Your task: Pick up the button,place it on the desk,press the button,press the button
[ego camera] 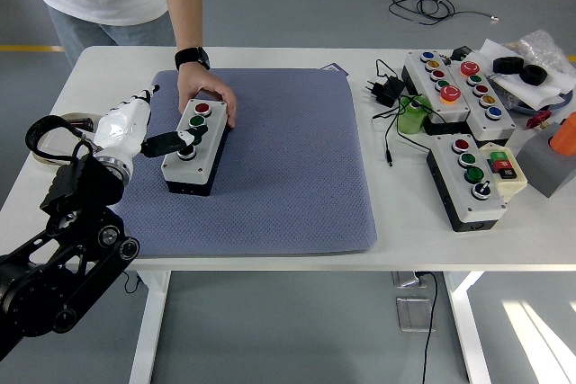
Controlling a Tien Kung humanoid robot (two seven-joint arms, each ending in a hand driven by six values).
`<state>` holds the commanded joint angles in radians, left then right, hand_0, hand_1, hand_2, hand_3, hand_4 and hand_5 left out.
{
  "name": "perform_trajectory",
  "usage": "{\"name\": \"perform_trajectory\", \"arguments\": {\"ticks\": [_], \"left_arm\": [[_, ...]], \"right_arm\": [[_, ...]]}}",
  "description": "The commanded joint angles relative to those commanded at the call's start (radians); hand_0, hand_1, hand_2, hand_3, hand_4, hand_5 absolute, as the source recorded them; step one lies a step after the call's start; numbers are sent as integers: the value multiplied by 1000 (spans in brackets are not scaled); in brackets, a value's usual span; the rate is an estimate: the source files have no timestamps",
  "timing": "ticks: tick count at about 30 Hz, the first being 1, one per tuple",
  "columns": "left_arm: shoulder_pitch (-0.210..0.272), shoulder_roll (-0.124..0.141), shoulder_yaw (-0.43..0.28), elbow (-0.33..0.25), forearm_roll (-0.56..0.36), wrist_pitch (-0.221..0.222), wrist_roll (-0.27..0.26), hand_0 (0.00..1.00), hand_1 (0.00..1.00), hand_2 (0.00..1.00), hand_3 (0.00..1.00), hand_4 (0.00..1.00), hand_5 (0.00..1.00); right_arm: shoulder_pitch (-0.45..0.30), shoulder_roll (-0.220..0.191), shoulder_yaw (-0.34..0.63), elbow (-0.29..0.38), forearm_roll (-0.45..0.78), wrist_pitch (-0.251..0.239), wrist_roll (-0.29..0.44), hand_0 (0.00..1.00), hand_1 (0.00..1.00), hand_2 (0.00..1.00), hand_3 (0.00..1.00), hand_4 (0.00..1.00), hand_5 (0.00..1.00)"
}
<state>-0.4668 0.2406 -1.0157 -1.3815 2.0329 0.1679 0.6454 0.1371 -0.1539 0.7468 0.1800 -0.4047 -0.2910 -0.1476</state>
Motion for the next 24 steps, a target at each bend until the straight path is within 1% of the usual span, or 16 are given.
{"name": "perform_trajectory", "arguments": {"ticks": [4,6,8,9,10,14,15,16,20,21,24], "left_arm": [[-3,-4,5,2,9,-5,0,928,998,998,998,998,761],[-5,-11,11,5,26,-19,0,928,998,998,998,998,761],[-9,-21,14,10,42,-43,0,928,998,998,998,998,761],[-11,-25,15,12,47,-52,0,906,997,998,998,998,762],[-13,-29,17,15,52,-61,0,906,997,998,998,998,762],[-15,-62,13,40,83,-87,0,906,997,998,998,998,762],[-14,-75,9,51,91,-91,0,875,992,998,998,998,759],[-14,-79,8,54,94,-92,0,875,992,998,998,998,759],[-13,-113,5,97,106,-99,0,875,992,998,998,998,759],[-13,-114,4,100,107,-99,0,867,992,998,998,998,756],[-23,-136,-9,140,133,-98,0,867,992,998,998,998,756]], "right_arm": [[-1,0,0,0,1,-1,-2,787,797,817,751,412,479],[-3,-1,-2,0,3,-1,-1,787,797,817,751,412,479],[-5,-2,0,0,2,-1,-2,787,797,817,751,412,479],[-5,-2,0,0,1,-1,-2,787,797,817,751,412,479],[-6,-3,0,0,0,-1,-2,787,797,817,751,412,479],[-11,-5,2,0,-4,-1,-1,787,797,817,751,412,479],[-12,-6,3,0,-6,-2,-2,787,797,817,751,412,479],[-13,-6,4,0,-6,-2,-2,787,797,817,751,412,479],[-17,-8,7,0,-12,-3,-3,787,797,817,751,412,479],[-17,-8,7,0,-12,-3,-3,787,797,817,751,412,479],[-17,-8,5,0,-10,-3,-3,787,797,817,751,412,479]]}}
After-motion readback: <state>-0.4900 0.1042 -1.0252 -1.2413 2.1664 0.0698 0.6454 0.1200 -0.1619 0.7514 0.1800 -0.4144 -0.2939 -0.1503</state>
